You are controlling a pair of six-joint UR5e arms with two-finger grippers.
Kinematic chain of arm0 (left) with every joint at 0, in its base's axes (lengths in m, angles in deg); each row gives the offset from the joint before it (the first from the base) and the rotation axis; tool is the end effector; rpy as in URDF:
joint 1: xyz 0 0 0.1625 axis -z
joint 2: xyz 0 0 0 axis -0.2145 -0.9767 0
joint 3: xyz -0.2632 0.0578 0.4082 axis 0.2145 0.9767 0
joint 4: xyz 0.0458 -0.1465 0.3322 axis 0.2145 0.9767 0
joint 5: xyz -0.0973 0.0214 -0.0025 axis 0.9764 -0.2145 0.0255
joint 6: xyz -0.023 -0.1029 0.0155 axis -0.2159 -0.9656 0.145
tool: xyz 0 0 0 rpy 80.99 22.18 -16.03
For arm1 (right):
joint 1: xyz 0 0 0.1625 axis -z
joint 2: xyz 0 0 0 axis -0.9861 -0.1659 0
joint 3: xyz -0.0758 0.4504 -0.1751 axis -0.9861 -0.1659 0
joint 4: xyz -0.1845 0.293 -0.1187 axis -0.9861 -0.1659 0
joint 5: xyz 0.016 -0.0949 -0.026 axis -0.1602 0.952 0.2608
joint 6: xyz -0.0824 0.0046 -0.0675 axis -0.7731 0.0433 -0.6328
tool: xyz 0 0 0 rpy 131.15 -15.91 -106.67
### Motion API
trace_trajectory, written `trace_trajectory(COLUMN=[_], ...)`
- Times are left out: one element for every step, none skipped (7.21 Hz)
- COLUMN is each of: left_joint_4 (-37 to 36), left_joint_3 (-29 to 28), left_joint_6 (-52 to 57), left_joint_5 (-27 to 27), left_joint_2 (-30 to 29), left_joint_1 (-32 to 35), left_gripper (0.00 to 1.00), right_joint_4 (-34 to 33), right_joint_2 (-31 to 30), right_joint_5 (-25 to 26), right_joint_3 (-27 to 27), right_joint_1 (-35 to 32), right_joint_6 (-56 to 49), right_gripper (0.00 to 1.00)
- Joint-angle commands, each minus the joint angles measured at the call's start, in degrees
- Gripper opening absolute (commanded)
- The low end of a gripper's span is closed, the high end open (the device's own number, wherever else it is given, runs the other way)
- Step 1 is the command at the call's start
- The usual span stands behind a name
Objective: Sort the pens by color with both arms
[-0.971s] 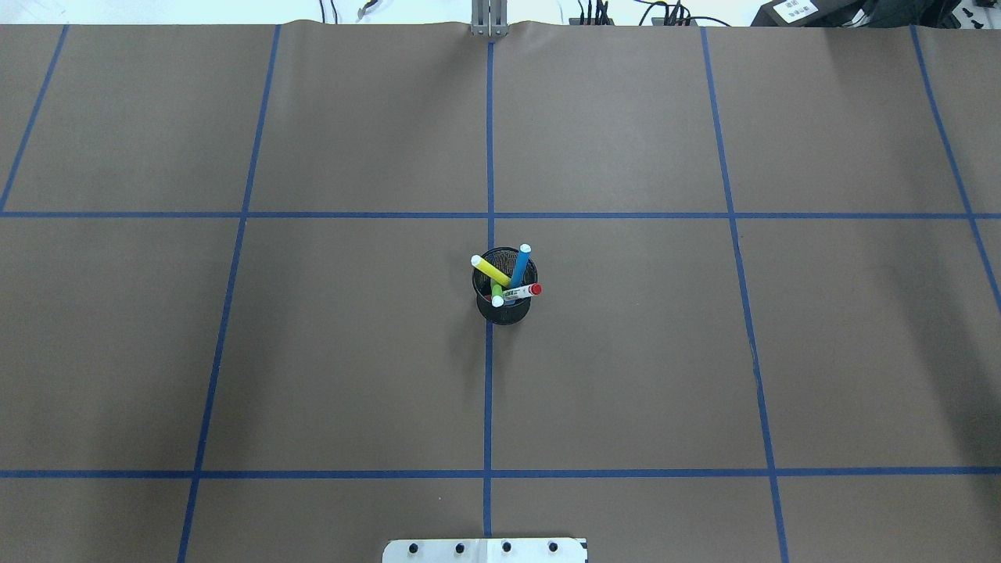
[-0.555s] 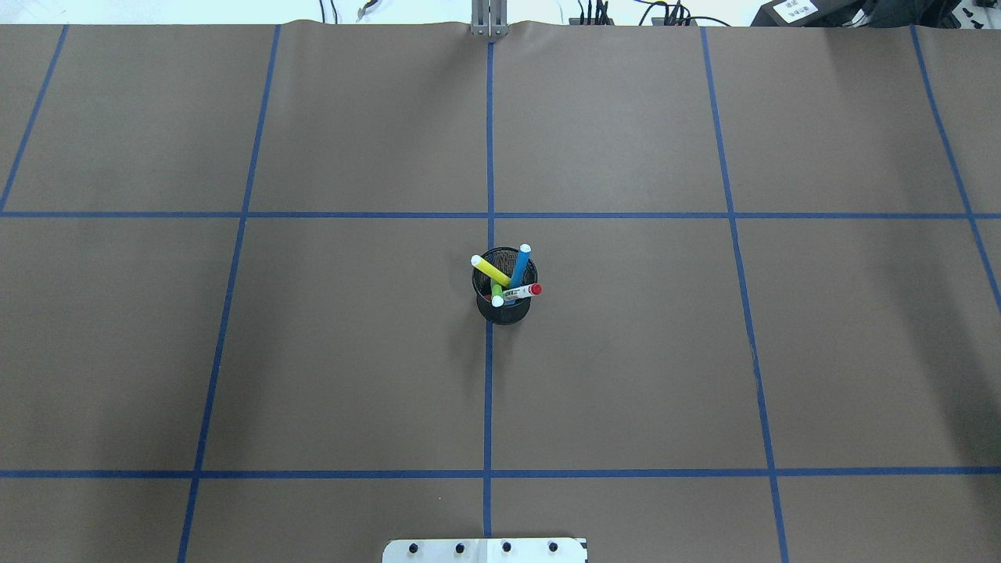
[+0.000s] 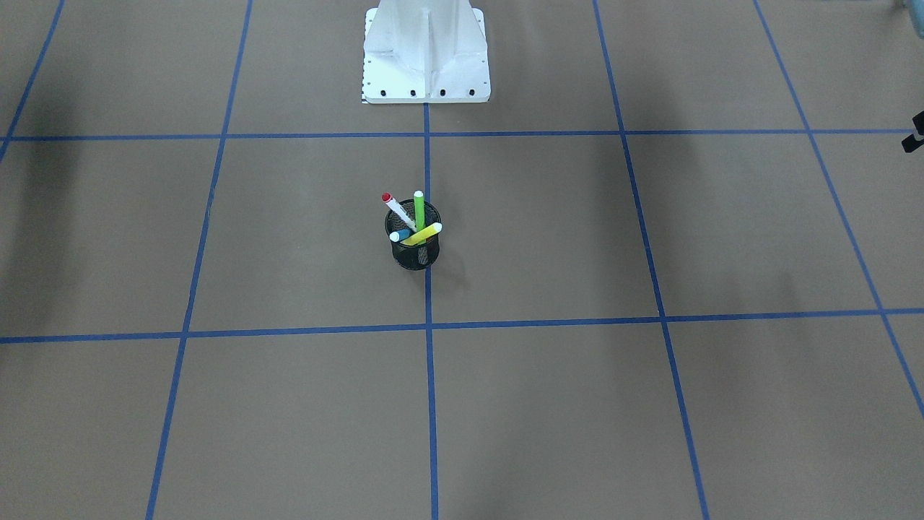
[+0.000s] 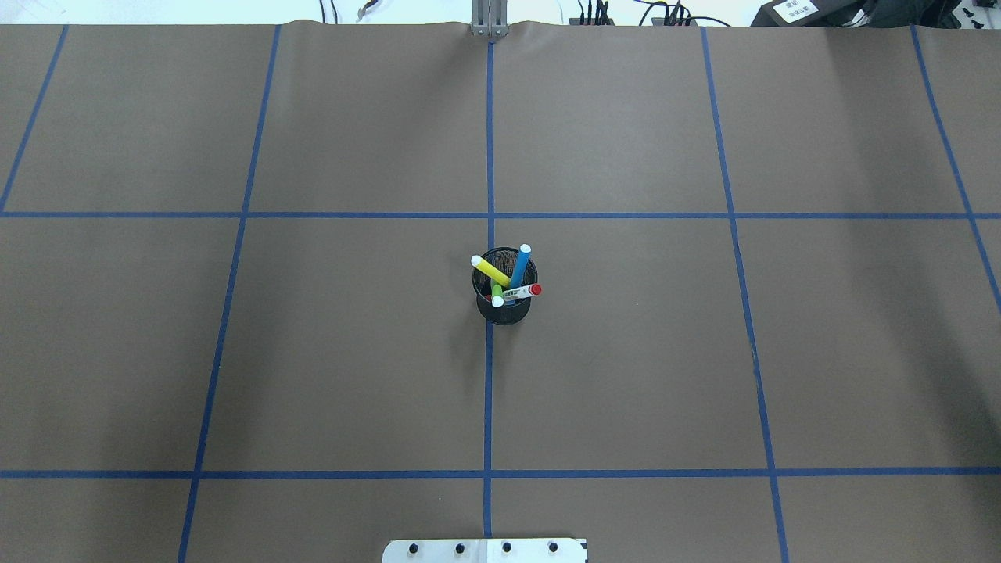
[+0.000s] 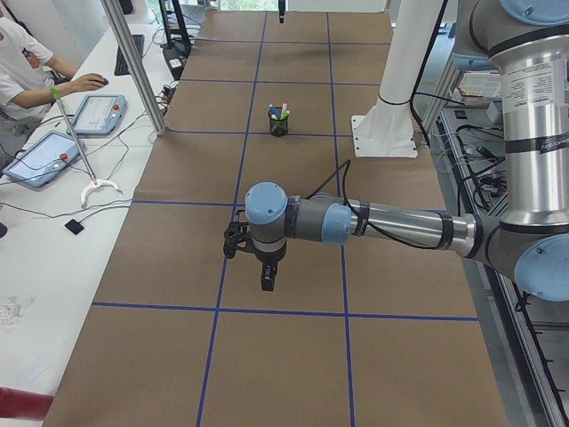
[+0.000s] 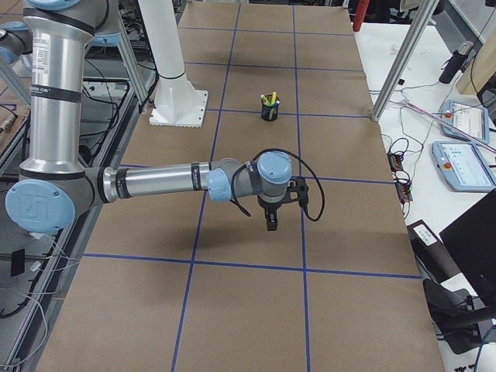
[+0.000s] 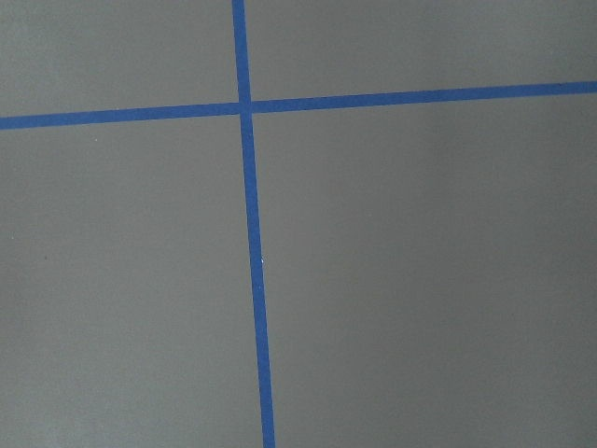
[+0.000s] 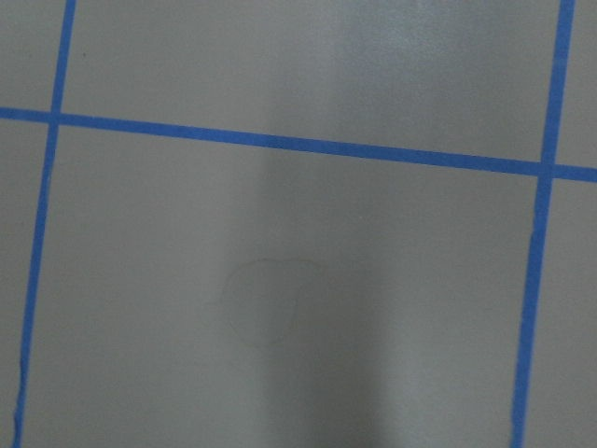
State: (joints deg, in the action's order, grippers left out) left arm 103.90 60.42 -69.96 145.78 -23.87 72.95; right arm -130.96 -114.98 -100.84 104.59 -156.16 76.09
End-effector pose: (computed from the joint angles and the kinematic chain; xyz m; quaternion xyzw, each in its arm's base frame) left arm -0.0250 -0.3675 0.6620 0.0237 0.4044 0.0300 0.9138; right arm -0.0555 -0.4185 0.6119 0.0229 -0.4647 0.0051 0.8852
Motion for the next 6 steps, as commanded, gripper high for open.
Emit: trace_trajectory(left_joint_4=[0.03, 0.03, 0.03, -0.06, -0.06, -0.06], left_joint_3=[0.02, 0.02, -0.07, -0.07, -0.15, -0.15], left_joint_6=[-0.01, 0.08, 0.08, 0.08, 0.08, 0.08], left_joint_5=[0.02, 0.02, 0.02, 0.02, 0.02, 0.02], left_joint_2=[-0.07, -0.07, -0.07, -0.07, -0.07, -0.07], left_joint_1=[0.0, 0.0, 0.0, 0.0, 0.0, 0.0], left_gripper=[1.0, 1.0, 1.0, 1.0, 1.0, 1.0], right_joint_4=[3.59, 3.51, 3.51, 2.9, 2.37, -0.77], right_joint_2=[5.9, 9.68, 12.67, 17.4, 21.28, 26.97], right_joint_5=[0.64, 1.69, 5.62, 9.05, 9.87, 13.44], right_joint_3=[0.77, 1.29, 2.6, 2.61, 2.09, 2.0], right_joint_1=[6.95, 10.9, 16.33, 21.35, 26.01, 29.19], right_joint_6=[20.87, 29.83, 38.27, 47.06, 53.84, 58.09], right_gripper=[0.99, 0.99, 0.99, 0.98, 0.98, 0.97])
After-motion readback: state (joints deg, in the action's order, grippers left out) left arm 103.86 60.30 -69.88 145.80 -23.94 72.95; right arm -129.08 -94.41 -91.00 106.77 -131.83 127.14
